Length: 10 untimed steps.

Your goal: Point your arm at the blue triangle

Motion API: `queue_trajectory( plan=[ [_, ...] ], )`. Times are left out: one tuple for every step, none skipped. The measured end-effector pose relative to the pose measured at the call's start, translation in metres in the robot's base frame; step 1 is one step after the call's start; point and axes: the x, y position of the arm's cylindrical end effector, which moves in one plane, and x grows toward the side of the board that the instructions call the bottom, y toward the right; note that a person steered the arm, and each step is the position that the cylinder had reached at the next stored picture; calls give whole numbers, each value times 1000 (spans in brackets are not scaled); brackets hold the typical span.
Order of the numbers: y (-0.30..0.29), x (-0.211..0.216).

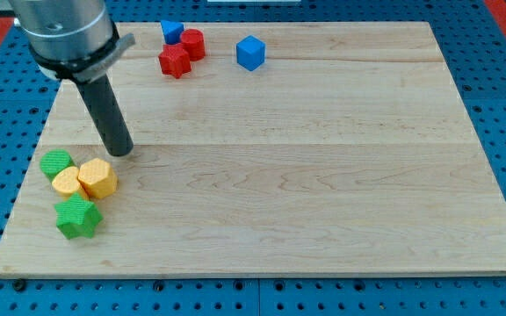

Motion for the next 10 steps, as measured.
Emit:
queue_trajectory(
  plan=[
    [-4,-16],
    [109,-8],
    [213,-32],
    [234,-66],
    [249,-81],
    [252,-81],
    [252,-80],
    [252,-78],
    [239,-58],
    [163,-35]
  ],
)
